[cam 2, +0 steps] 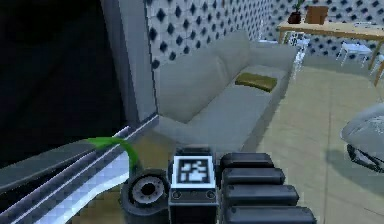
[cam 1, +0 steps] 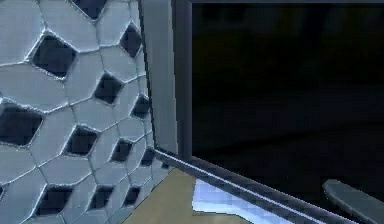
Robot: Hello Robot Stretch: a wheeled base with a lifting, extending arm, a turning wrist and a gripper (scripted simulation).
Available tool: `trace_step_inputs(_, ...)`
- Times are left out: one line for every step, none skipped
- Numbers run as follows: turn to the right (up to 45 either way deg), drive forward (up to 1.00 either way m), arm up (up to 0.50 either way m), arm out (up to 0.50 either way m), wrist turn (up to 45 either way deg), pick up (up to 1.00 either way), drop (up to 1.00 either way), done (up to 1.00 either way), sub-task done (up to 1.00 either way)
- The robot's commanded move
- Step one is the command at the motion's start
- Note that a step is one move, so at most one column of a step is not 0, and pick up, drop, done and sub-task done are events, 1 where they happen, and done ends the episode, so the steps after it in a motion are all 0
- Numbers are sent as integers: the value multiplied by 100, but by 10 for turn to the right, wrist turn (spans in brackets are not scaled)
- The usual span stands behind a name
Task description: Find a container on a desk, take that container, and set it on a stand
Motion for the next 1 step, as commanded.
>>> trace_step_inputs(450,0,0,0,0,0,0,0,0)
